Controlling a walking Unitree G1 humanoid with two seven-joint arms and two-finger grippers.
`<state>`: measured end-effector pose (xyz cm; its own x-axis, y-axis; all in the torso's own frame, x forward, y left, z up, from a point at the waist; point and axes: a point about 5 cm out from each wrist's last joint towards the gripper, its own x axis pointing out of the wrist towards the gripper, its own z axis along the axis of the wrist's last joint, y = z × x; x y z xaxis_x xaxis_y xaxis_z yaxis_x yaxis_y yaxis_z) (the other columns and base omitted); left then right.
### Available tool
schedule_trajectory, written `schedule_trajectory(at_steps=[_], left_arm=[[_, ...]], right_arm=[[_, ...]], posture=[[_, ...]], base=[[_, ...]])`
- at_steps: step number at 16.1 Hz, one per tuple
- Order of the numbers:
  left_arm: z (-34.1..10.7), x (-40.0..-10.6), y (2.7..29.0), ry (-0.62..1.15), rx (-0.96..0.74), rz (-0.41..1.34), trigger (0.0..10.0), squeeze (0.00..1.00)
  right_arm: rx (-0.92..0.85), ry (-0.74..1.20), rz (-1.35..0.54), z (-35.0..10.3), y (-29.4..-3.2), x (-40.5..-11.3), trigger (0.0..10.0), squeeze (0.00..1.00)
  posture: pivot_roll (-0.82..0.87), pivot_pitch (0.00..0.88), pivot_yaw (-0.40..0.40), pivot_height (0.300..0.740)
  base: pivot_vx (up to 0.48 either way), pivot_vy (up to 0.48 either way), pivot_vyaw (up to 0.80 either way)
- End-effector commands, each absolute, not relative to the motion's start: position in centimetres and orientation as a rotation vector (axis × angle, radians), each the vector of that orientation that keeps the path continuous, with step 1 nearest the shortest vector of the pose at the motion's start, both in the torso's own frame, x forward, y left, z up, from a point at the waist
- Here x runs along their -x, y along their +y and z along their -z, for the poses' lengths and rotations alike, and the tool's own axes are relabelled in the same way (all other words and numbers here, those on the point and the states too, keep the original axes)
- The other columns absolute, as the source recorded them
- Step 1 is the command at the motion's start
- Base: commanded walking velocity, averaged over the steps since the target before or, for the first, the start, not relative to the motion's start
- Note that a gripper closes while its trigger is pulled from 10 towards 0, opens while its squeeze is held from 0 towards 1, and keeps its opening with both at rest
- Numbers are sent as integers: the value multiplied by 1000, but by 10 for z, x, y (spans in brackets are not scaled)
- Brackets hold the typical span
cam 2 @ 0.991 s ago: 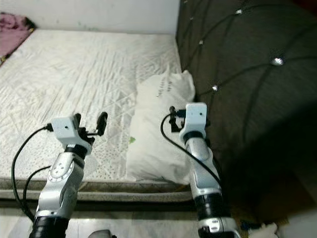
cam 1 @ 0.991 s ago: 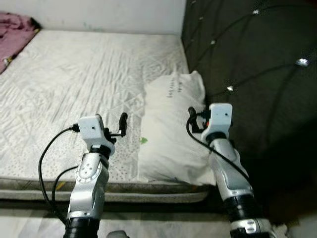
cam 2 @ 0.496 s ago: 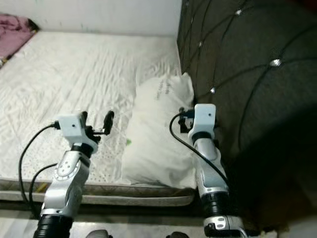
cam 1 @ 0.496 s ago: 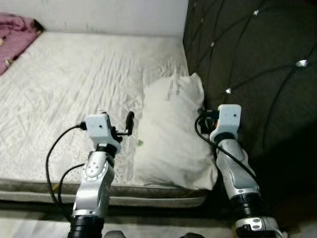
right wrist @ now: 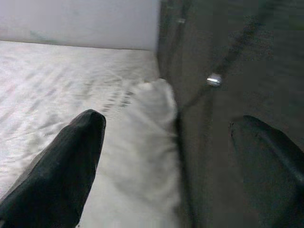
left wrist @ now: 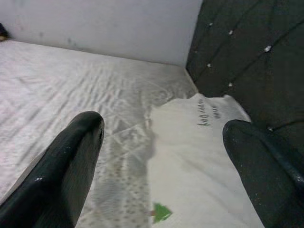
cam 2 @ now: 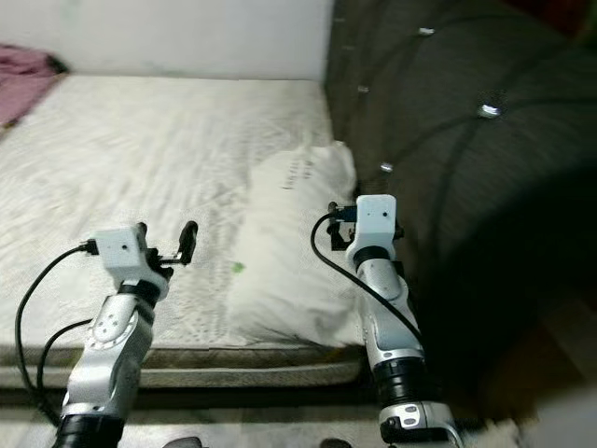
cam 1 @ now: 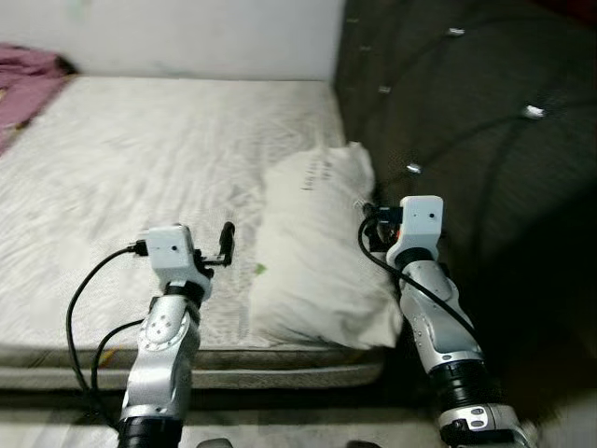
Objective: Clean up the room
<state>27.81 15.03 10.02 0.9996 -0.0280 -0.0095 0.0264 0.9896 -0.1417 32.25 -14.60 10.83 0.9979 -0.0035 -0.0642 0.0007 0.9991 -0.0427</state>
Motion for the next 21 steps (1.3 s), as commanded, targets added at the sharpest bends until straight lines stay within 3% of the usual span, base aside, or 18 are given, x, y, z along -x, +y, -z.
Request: schedule_trajectory(at_steps=[1, 4, 9, 21], left_arm=[[-104, -281, 149, 0, 118, 18, 10000, 0], [-102, -280, 147, 27, 147, 52, 10000, 0], [-103, -282, 146, 31, 169, 64, 10000, 0], [-102, -284, 143, 35, 209, 54, 10000, 0]], right_arm=[[46, 81, 11, -105, -148, -322, 10000, 0], [38, 94, 1, -102, -143, -321, 10000, 0], [39, 93, -8, -104, -140, -323, 10000, 0], [69, 136, -29, -97, -140, -322, 10000, 0]], posture=[[59, 0, -8, 740], [63, 0, -8, 740], [61, 0, -8, 740], [54, 0, -19, 740]], base=[[0, 0, -800], [0, 0, -604], [0, 0, 0], [0, 423, 0]])
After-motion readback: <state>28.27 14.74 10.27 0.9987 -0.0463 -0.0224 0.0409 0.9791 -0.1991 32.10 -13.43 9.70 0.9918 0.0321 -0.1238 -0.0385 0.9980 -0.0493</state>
